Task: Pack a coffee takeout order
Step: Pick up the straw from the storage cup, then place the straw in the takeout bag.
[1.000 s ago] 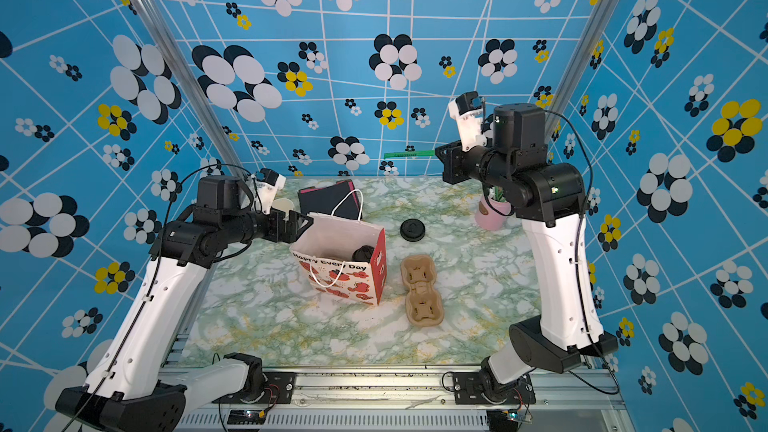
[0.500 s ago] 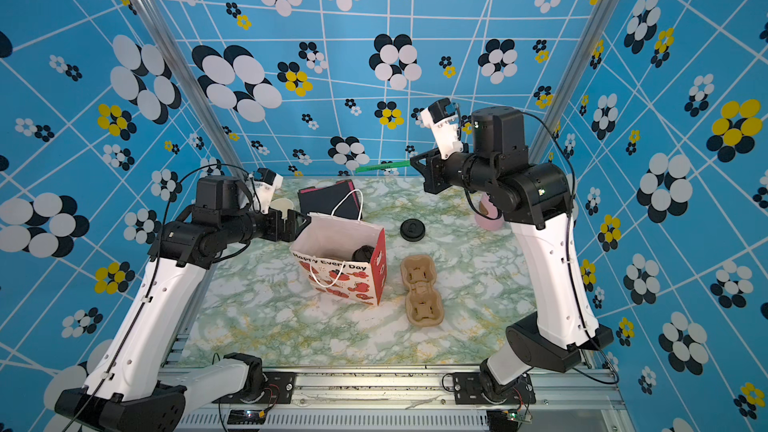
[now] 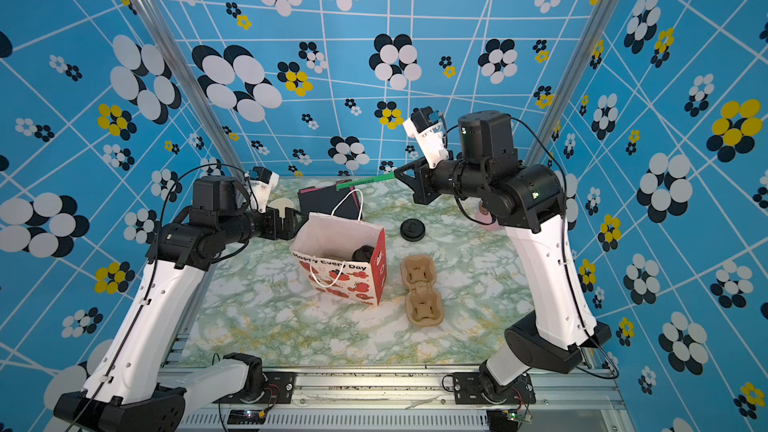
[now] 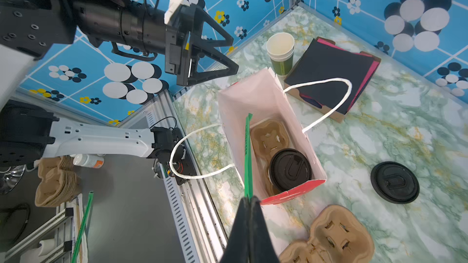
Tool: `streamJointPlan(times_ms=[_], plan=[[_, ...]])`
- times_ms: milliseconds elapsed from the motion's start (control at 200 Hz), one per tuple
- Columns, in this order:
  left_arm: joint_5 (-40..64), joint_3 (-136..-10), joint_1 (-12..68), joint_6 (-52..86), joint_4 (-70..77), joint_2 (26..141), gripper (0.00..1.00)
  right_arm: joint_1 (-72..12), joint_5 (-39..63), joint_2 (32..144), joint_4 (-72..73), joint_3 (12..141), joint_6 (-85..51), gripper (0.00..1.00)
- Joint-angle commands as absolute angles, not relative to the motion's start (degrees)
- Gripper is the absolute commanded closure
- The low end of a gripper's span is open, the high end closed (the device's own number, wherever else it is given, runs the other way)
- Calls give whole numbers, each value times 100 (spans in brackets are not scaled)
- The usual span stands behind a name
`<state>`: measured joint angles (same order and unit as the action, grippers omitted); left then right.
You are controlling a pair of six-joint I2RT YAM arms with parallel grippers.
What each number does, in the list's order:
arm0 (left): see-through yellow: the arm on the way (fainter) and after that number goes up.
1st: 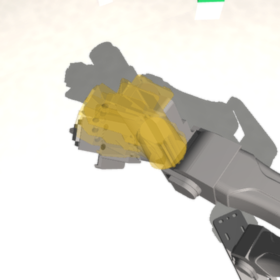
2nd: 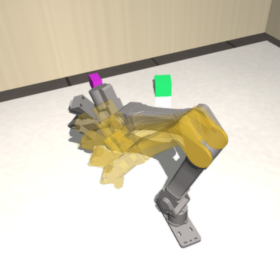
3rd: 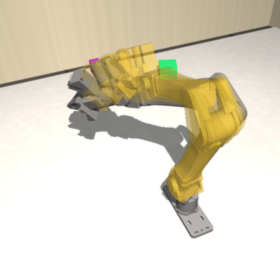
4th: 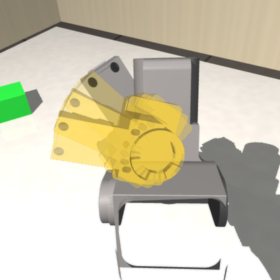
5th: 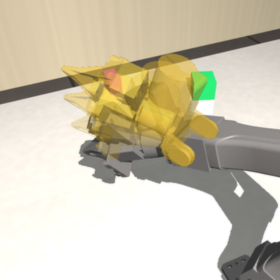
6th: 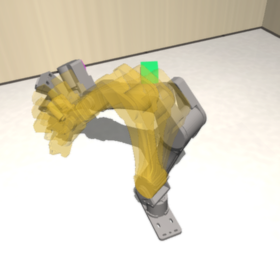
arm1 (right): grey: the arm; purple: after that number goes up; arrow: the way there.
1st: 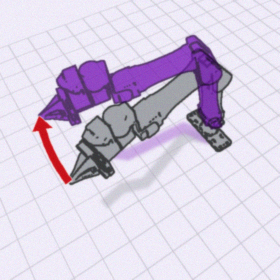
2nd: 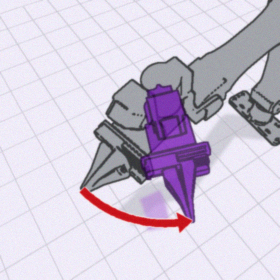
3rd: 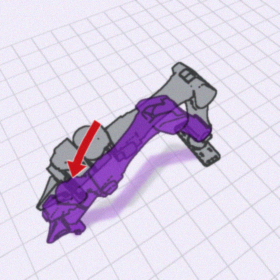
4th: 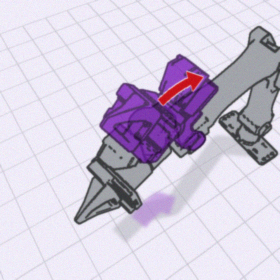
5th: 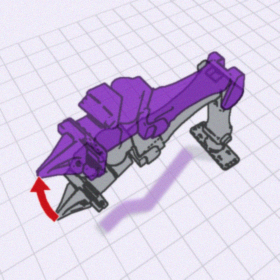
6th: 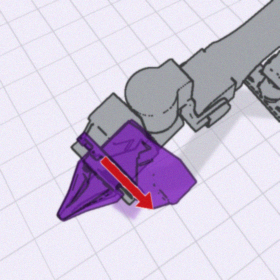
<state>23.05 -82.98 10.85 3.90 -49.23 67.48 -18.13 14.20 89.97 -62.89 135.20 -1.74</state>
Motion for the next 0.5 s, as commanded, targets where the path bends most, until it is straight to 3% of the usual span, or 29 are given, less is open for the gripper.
streamJointPlan(times_ms=[0, 495], plan=[[2098, -8306, 1039, 470, -4834, 6645, 2, -2139, 1790, 9101, -6469, 13690, -126, 100], [1822, -8111, 930, 684, -4607, 6530, 1, -3285, 2497, 9229, -7035, 13852, -28, 100]])
